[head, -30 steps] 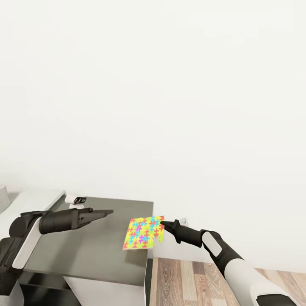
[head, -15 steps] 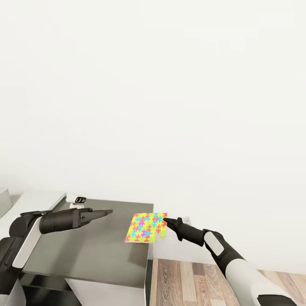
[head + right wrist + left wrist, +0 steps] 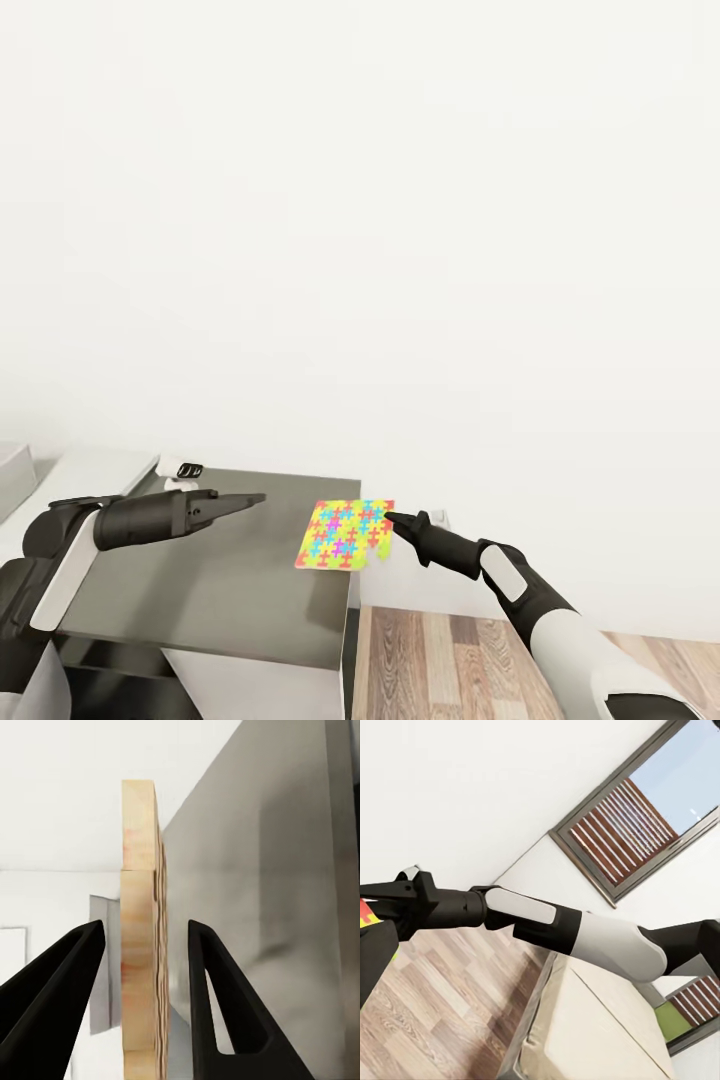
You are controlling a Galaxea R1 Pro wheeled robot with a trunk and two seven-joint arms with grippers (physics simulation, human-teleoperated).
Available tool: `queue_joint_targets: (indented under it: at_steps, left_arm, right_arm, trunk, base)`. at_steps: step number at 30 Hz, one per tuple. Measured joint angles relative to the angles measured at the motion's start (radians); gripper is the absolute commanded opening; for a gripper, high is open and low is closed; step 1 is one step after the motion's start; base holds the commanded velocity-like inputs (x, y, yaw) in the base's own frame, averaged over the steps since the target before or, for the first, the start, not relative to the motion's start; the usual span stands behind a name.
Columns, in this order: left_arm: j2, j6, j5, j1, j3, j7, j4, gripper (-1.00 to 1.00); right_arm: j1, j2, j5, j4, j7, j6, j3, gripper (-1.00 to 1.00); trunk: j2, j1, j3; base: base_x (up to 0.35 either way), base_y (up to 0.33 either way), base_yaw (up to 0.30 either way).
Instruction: Put all the toys in the child's room - the three board games (two on the bed and one on the table), the two jigsaw puzzles on the table, and the tennis ball on the table - inside the toy box on the table in the child's room.
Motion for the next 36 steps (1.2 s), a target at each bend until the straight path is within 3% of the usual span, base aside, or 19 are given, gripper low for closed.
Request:
queue_joint_targets:
  at_steps: [8, 20, 36]
  left_arm:
    - [0.0, 0.0, 0.0, 0.0, 0.0, 0.0, 0.0, 1.0]
    - [0.0, 0.0, 0.0, 0.0, 0.0, 0.003, 0.0, 1.0]
    - [-0.002, 0.001, 0.001, 0.0, 0.0, 0.058, 0.0, 1.0]
  right_arm:
    - [0.0, 0.0, 0.001, 0.001, -0.005, -0.064, 0.0, -1.0]
    - [0.0, -0.024, 0.0, 0.004, -0.007, -0.068, 0.0, -1.0]
    - [0.0, -0.025, 0.003, 0.006, -0.013, -0.072, 0.0, -1.0]
  trunk:
    - [0.056, -0.031, 0.025]
    - [0.14, -0.077, 0.063]
    - [0.252, -0.138, 0.113]
  base:
    - [-0.001, 0.0, 0.0]
    - [0.0, 0.0, 0.0]
    - [0.0, 0.0, 0.0]
